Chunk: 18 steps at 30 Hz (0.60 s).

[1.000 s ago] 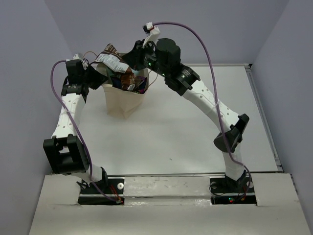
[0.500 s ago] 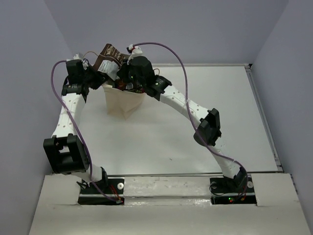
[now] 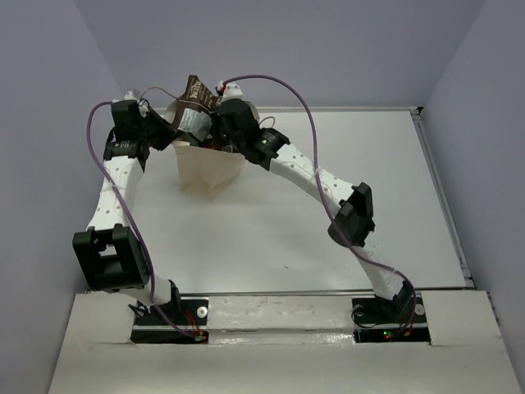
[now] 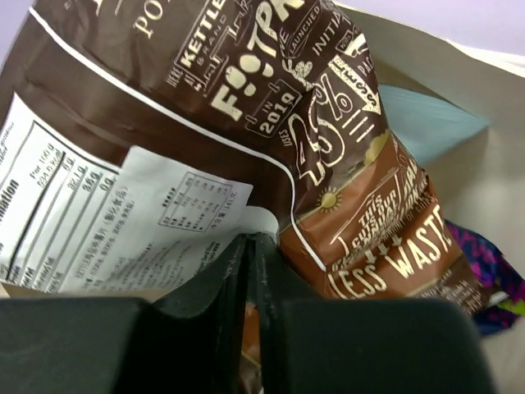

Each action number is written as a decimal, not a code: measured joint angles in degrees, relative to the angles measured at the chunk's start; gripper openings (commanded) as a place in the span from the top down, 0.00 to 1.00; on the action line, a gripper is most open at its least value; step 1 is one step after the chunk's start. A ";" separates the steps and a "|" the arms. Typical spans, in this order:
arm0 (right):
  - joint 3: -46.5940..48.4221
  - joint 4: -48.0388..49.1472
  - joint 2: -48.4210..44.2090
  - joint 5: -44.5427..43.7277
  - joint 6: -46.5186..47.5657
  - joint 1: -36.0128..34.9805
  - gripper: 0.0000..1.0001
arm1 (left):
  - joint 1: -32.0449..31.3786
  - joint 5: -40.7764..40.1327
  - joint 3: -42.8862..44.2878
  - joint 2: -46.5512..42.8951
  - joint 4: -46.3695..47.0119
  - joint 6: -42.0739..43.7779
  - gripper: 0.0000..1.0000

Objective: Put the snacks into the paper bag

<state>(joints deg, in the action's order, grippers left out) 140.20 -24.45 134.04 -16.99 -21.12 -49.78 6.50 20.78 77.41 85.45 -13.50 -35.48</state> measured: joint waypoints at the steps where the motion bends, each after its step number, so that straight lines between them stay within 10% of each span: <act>1: -0.57 -0.85 -0.68 -0.22 0.52 0.00 0.79 | 0.00 0.11 0.00 0.00 -0.04 -0.02 1.00; 8: 3.21 -5.53 -3.15 3.98 5.64 0.13 0.34 | 0.39 0.00 0.00 0.00 0.02 0.02 1.00; 18: -4.50 -0.96 -23.43 5.01 1.07 -0.57 0.17 | 0.74 -0.28 0.00 -0.02 0.04 0.00 1.00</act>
<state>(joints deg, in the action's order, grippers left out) 135.70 -25.41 110.61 -11.99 -20.05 -50.35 7.25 20.49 77.41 85.43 -13.45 -35.48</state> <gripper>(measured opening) 0.790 0.041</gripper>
